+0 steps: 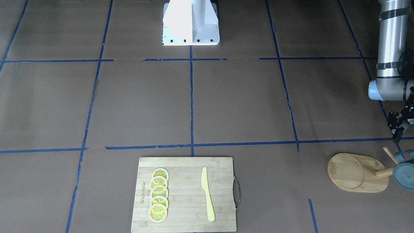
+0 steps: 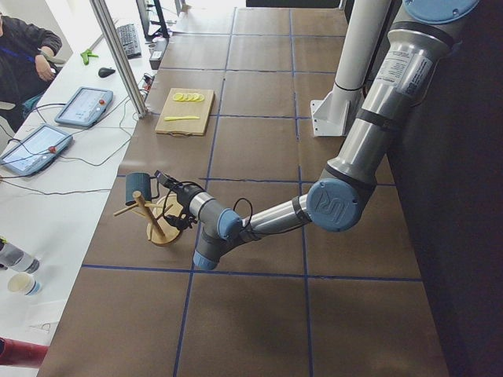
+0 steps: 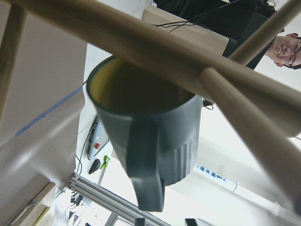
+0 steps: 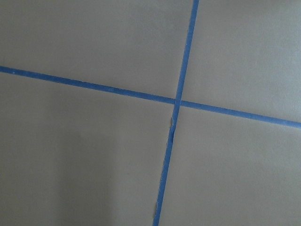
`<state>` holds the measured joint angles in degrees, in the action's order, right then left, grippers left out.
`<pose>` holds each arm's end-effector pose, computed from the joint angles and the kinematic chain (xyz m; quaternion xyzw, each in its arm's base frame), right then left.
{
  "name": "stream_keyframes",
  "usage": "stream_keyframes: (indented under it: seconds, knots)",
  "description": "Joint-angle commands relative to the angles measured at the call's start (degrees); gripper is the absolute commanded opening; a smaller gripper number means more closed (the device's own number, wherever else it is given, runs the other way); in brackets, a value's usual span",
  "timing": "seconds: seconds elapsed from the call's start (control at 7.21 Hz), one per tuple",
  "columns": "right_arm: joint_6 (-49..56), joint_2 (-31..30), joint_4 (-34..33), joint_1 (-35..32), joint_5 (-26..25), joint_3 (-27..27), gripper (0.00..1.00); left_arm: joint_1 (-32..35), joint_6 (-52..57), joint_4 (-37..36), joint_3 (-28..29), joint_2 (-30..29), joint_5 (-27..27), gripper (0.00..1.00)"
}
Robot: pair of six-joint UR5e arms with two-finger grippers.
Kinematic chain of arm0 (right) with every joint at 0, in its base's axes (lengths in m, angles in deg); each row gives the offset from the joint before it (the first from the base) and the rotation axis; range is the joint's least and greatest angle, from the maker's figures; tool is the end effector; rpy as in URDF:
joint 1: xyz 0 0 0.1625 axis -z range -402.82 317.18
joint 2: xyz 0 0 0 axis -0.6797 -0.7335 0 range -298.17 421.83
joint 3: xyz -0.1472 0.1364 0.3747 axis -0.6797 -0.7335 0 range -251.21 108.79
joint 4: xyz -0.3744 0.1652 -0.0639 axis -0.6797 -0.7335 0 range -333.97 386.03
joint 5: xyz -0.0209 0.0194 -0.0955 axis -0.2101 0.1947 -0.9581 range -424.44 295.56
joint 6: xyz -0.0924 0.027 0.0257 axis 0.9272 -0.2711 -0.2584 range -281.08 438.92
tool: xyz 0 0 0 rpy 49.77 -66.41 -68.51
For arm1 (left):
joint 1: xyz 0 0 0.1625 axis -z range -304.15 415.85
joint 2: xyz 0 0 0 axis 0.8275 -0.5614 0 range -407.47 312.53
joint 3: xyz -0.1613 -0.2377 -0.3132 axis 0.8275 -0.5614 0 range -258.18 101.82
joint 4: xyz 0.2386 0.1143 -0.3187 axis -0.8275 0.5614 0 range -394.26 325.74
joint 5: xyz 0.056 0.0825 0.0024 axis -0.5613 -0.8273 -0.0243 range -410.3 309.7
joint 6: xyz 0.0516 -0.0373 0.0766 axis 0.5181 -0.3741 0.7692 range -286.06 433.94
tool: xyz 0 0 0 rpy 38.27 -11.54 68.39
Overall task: Hang cup on storage rack
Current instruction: 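Lower the mug handle onto a rack peg with the left gripper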
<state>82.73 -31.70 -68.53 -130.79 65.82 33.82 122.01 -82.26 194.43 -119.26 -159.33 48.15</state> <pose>0.0523 -0.4684 0.5720 0.0622 -0.3426 -0.0686 0.9349 0.1187 -0.5623 0.6063 -0.0417 0.8250 -0.4880 0.2821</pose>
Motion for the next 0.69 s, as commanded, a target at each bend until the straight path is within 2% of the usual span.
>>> stream_keyframes:
  seconds: [0.0,0.28,0.55]
  knots:
    - [0.1,-0.1,0.0,0.0,-0.1,-0.1,1.00,-0.2,0.0,0.1,-0.6,0.3,0.4,1.00]
    - [0.0,-0.2,-0.1,0.0,0.0,-0.2,1.00,0.0,0.7,0.5,-6.3,4.7,0.7,1.00]
    - [0.0,-0.3,-0.1,0.0,0.1,-0.2,1.00,1.1,10.5,0.3,-11.5,6.7,11.3,1.00]
